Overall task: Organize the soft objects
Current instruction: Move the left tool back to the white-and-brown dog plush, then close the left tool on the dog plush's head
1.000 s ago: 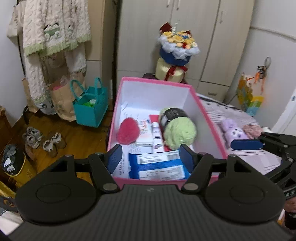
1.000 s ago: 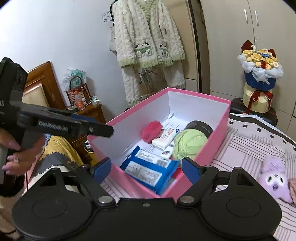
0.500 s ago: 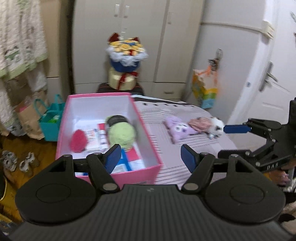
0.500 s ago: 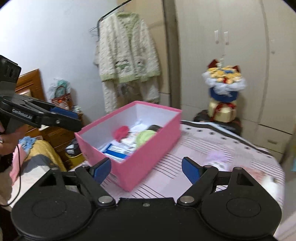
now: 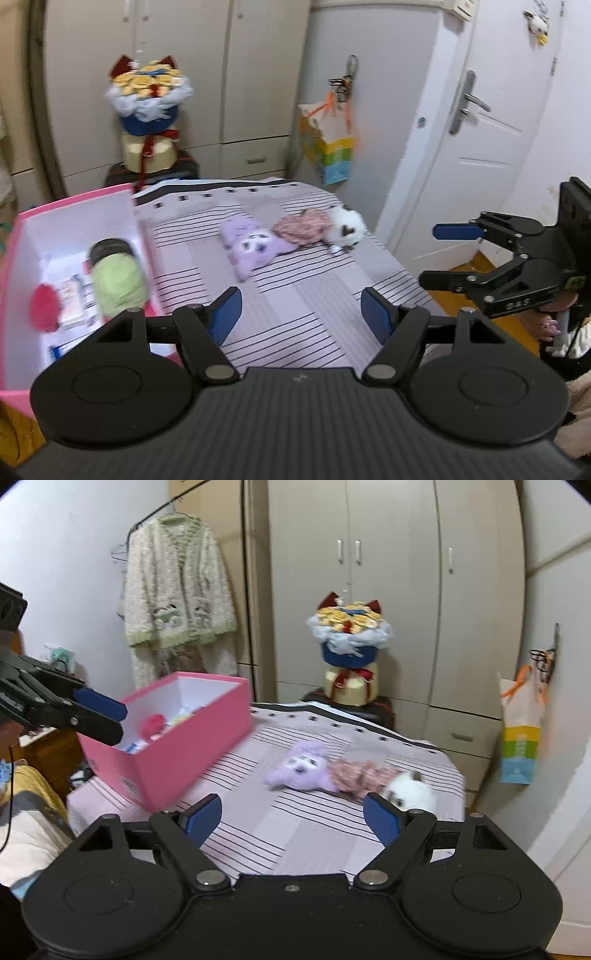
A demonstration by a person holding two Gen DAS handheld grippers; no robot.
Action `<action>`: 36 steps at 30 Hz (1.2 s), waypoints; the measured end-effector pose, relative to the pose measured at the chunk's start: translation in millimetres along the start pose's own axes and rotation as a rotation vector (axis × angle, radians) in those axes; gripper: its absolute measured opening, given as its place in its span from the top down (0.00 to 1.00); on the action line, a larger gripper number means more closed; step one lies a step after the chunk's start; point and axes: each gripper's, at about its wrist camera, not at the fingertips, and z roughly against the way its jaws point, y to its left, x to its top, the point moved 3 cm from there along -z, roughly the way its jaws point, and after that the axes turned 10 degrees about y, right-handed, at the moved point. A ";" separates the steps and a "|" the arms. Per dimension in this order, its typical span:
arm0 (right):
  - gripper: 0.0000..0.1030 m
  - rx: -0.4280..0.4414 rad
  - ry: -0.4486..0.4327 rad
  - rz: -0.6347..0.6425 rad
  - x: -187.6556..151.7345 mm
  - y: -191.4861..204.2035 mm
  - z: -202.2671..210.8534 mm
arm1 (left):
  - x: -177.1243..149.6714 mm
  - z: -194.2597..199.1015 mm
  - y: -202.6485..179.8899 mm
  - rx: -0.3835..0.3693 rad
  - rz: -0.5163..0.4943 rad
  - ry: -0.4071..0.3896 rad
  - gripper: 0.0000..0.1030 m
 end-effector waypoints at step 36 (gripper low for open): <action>0.14 -0.069 0.046 0.053 -12.6 -127.3 -175.1 | 77.3 -265.6 -50.5 -0.071 0.192 -0.005 0.33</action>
